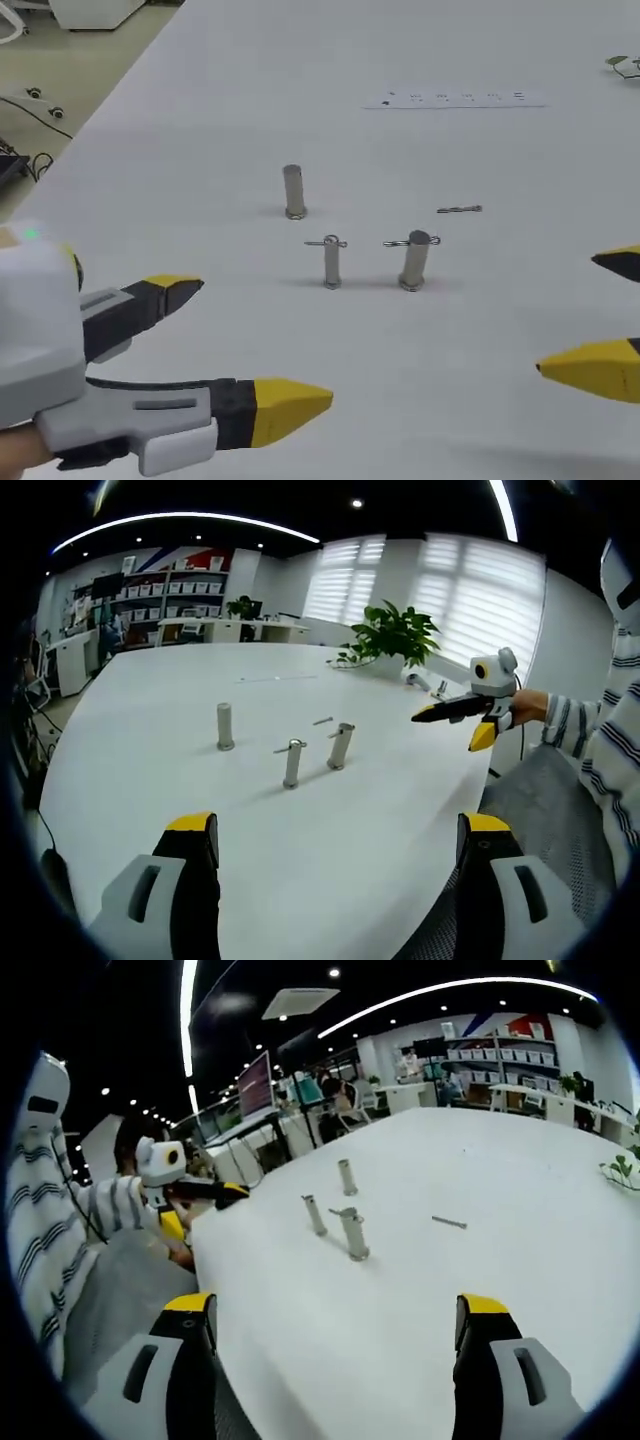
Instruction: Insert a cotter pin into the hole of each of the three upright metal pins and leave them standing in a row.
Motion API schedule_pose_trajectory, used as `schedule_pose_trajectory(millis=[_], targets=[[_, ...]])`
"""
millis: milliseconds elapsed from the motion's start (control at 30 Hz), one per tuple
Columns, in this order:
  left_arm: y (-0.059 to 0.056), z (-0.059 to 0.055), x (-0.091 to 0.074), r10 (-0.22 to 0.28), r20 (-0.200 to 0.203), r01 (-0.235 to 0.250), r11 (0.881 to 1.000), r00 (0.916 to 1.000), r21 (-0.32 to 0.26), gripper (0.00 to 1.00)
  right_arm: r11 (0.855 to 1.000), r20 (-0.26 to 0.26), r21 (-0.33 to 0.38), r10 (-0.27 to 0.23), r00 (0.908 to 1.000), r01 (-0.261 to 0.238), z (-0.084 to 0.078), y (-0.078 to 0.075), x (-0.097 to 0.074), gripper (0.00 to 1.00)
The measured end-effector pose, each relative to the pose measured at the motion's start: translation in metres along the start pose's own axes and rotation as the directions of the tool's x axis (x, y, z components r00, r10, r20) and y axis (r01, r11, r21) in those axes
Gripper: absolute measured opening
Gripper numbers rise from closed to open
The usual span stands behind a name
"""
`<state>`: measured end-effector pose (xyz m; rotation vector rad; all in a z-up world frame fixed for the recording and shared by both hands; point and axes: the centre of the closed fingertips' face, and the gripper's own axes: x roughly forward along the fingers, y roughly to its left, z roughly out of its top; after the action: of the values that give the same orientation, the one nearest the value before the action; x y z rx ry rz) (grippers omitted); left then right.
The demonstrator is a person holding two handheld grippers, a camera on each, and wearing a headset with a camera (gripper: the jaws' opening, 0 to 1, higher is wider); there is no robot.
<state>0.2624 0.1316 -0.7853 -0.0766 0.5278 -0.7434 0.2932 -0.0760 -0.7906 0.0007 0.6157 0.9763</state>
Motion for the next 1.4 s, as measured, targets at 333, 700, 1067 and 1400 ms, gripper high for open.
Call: schedule_pose_trajectory(millis=[333,700,1067,1400], targets=[[0.009,0.027,-0.003,-0.015,0.068,0.016,1.000,0.9976,-0.012,0.99,1.000,0.014,-0.002,-0.018,0.9997,0.018,0.002,-0.001,-0.001,1.00],[0.070,0.105,0.025,0.039,0.229,-0.053,0.997,0.9727,0.058,0.86,1.000,0.002,-0.004,-0.031,0.9995,0.031,-0.005,-0.002,-0.004,1.00],[0.109,0.100,0.080,0.092,0.167,-0.105,0.992,0.9816,0.071,0.70,0.998,-0.012,0.032,-0.053,0.9985,0.053,-0.013,-0.014,-0.009,1.00],[0.128,0.084,0.115,0.126,0.105,-0.136,0.986,0.9864,0.095,0.51,0.999,-0.008,0.021,-0.045,0.9989,0.045,-0.007,-0.013,-0.004,0.98]])
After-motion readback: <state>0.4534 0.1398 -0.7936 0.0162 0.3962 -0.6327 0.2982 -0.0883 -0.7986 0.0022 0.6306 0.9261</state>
